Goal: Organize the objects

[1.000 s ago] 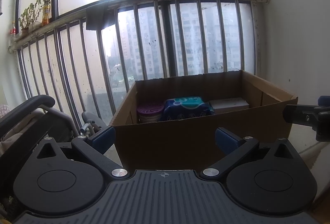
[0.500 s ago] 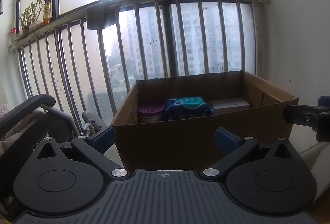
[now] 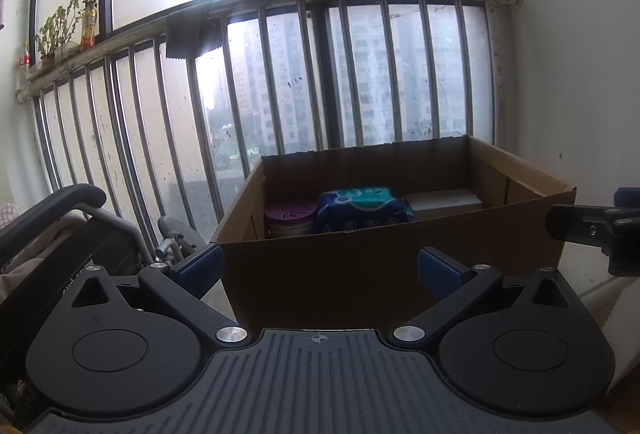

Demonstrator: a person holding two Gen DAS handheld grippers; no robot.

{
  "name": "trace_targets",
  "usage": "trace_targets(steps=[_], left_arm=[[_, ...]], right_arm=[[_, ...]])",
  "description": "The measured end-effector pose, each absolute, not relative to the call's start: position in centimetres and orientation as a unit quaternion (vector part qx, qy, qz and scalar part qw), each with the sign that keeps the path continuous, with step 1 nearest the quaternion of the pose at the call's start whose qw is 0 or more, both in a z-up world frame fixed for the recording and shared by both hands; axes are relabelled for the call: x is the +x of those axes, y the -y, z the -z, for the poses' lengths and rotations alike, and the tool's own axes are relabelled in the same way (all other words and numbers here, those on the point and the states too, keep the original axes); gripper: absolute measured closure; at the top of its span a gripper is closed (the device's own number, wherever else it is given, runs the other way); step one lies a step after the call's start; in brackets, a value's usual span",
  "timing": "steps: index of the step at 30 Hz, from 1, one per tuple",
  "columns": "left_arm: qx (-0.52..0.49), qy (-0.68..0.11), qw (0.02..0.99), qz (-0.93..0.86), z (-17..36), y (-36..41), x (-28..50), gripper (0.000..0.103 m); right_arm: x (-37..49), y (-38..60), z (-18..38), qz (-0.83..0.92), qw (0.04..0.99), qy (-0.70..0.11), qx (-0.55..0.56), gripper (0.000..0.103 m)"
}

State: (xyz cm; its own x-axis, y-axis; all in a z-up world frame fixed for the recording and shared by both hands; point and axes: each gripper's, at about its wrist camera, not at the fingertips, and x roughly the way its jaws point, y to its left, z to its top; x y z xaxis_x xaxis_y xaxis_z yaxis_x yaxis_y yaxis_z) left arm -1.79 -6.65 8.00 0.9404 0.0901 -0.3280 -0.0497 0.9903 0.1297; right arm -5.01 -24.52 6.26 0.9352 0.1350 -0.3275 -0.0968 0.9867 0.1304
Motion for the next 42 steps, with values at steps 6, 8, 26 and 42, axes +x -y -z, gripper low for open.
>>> trace_targets(steps=[6,8,26,42], left_arm=[[0.059,-0.17,0.983,-0.036,-7.94,6.62,-1.78,0.0],[0.059,-0.17,0.983,-0.035,-7.91,6.63,-1.81,0.0],[0.056,-0.173,0.983,-0.033,-7.89,6.5,-1.78,0.0],[0.057,-0.172,0.983,-0.03,-7.81,6.6,-1.82,0.0]], right_arm=[[-4.96,24.64,-6.14,-0.058,0.982,-0.173,0.058,0.0],[-4.93,24.65,-6.13,-0.057,0.982,-0.172,0.059,0.0],[-4.91,24.73,-6.02,-0.054,0.982,-0.175,0.057,0.0],[-4.9,24.66,-6.14,-0.054,0.982,-0.17,0.058,0.0]])
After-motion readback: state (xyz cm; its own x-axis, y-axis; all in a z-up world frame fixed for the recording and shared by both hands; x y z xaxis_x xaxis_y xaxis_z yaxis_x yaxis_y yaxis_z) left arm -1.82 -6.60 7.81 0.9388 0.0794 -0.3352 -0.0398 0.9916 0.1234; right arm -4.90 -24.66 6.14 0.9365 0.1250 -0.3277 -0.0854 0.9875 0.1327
